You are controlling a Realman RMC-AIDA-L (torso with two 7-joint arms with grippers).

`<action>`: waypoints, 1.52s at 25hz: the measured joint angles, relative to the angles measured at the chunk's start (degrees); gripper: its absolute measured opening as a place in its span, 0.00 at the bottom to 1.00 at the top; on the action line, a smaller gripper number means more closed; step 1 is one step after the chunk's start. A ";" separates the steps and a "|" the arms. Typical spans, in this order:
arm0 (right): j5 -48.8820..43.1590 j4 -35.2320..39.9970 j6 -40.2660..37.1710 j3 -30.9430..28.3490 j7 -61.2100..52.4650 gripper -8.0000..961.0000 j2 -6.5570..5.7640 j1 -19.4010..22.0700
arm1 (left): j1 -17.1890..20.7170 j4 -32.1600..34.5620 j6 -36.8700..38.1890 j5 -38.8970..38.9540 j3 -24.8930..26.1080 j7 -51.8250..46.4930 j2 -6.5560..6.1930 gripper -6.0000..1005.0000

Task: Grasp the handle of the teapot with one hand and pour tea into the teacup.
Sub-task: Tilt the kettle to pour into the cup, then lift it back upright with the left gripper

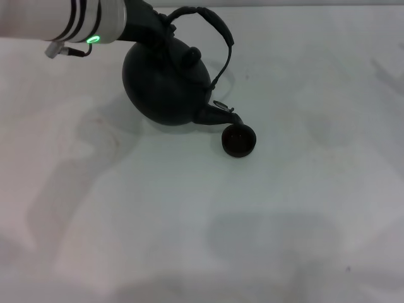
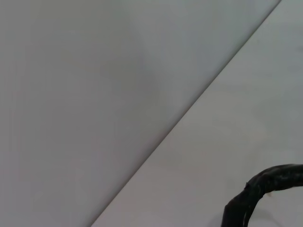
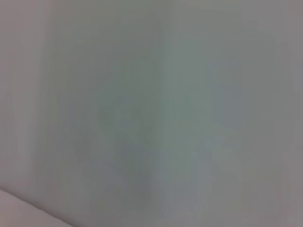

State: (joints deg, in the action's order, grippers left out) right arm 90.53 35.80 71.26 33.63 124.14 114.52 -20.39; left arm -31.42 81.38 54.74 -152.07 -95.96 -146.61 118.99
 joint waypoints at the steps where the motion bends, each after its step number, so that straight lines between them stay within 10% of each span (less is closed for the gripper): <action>1: 0.15 -0.11 0.00 -0.11 0.13 0.88 0.00 0.00 | -0.18 -0.13 0.14 -0.28 0.00 -0.04 0.01 0.13; 38: 1.14 -3.20 -1.63 -0.23 2.24 0.88 -0.01 -0.51 | -9.87 -4.05 7.18 -8.63 -3.14 -4.54 0.21 0.13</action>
State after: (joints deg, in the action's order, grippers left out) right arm 91.66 32.61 69.64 33.40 126.38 114.51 -20.90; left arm -41.29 77.33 61.92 -160.71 -99.11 -151.15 119.20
